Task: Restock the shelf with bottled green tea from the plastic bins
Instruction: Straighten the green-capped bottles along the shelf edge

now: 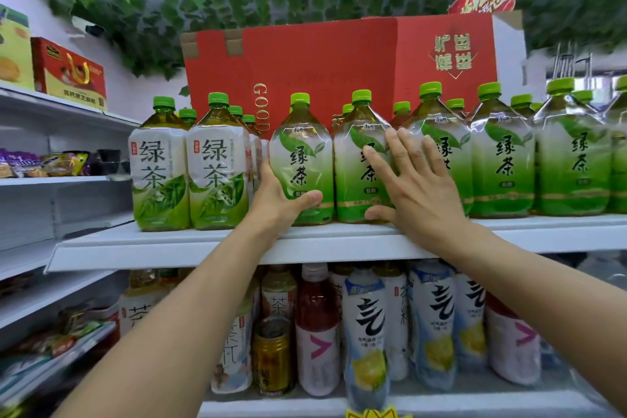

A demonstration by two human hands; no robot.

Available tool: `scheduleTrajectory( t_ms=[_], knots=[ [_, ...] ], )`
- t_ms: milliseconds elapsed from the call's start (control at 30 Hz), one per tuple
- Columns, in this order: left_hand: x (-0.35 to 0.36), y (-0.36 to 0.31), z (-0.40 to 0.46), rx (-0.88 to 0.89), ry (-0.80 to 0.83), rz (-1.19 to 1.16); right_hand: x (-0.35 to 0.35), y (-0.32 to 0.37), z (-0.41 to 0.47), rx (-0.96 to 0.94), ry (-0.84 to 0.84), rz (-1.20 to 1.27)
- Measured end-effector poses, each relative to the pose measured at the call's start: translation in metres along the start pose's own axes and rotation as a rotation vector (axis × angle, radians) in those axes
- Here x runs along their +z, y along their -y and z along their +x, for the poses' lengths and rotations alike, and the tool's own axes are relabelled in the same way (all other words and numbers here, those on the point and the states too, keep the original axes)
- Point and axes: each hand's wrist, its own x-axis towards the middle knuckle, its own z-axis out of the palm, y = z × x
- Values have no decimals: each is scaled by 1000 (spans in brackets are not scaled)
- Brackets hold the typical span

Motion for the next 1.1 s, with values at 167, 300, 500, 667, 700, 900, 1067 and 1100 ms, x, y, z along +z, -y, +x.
scheduleTrajectory(
  t_ms=[167,300,500,667,700,900,1067,1100],
  knots=[
    [-1,-5,-7,24,7,49,-10,-12,-9,-4,9,191],
    [12,-13,-23,91,-144,268,-21,-49,-36,101,47,291],
    [73,-35,-27,384,-315,796,-16,-85,-55,21,71,273],
    [90,-36,-21,321,-268,867,-7,-89,-46,-3,74,195],
    [89,-34,-21,322,-271,861,-6,-90,-46,-10,68,183],
    [90,-36,-23,323,-270,904,-5,-91,-42,-36,29,144],
    [90,-36,-24,335,-289,899,-4,-89,-41,-31,6,122],
    [90,-36,-25,339,-291,899,-4,-89,-40,-32,9,114]
  ],
)
